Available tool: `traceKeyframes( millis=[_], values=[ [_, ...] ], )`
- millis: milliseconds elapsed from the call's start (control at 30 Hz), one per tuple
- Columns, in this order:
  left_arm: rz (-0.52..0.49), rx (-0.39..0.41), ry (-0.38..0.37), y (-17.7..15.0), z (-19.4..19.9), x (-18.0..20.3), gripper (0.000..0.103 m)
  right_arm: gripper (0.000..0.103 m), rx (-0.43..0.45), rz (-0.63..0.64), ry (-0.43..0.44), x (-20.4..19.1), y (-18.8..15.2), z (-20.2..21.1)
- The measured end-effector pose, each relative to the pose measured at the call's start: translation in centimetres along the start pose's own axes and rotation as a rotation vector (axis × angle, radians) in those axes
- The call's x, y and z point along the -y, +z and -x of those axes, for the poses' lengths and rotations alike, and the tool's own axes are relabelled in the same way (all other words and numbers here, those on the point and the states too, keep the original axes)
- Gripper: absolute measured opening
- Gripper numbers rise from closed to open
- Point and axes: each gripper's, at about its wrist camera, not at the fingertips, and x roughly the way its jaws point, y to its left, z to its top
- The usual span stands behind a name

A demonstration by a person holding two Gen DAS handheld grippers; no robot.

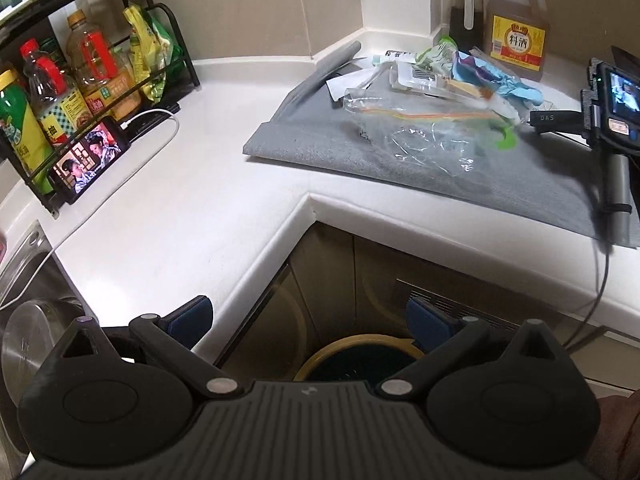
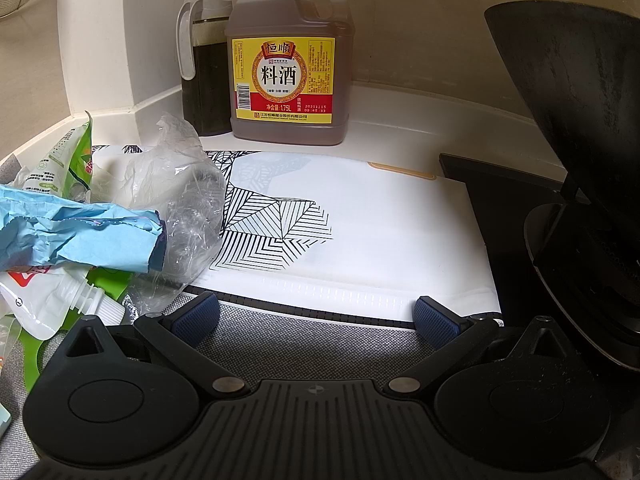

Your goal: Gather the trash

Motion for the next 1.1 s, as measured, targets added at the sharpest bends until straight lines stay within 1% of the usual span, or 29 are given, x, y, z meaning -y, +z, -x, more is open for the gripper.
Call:
traceKeyframes(
  millis=[200,400,600,700,767,867,1033,1100],
  values=[
    [0.011,-0.015,0.005,0.9,-0.8,-0.5,0.103,0.103,0.0,0.001,0.0,0.0,0.0,0.0],
    [0.018,-0.006,0.017,0.9,-0.4,-0.7,0.103,0.103,0.0,0.001,0.001,0.0,0.0,0.0],
    [0.049,0.051,0.007,0.8,0.4,-1.1,0.103,0.103,0.0,0.003,0.001,0.0,0.0,0.1],
    [0.059,0.082,0.024,0.8,0.6,-0.8,0.103,0.103,0.0,0.003,0.001,0.0,0.0,0.1],
    [0.065,0.103,0.031,0.5,0.8,-0.5,0.103,0.103,0.0,0.003,0.001,0.0,0.0,0.1],
    [0.07,0.126,0.014,-0.1,1.1,-0.1,0.103,0.103,0.0,0.004,0.001,0.0,0.0,0.1],
    [0.081,0.137,-0.006,-1.9,1.6,0.1,0.103,0.103,0.0,0.004,0.002,0.0,0.0,0.1],
    [0.088,0.139,0.001,-2.5,1.8,0.0,0.103,0.103,-0.001,0.004,0.002,0.0,0.0,0.1]
  ],
)
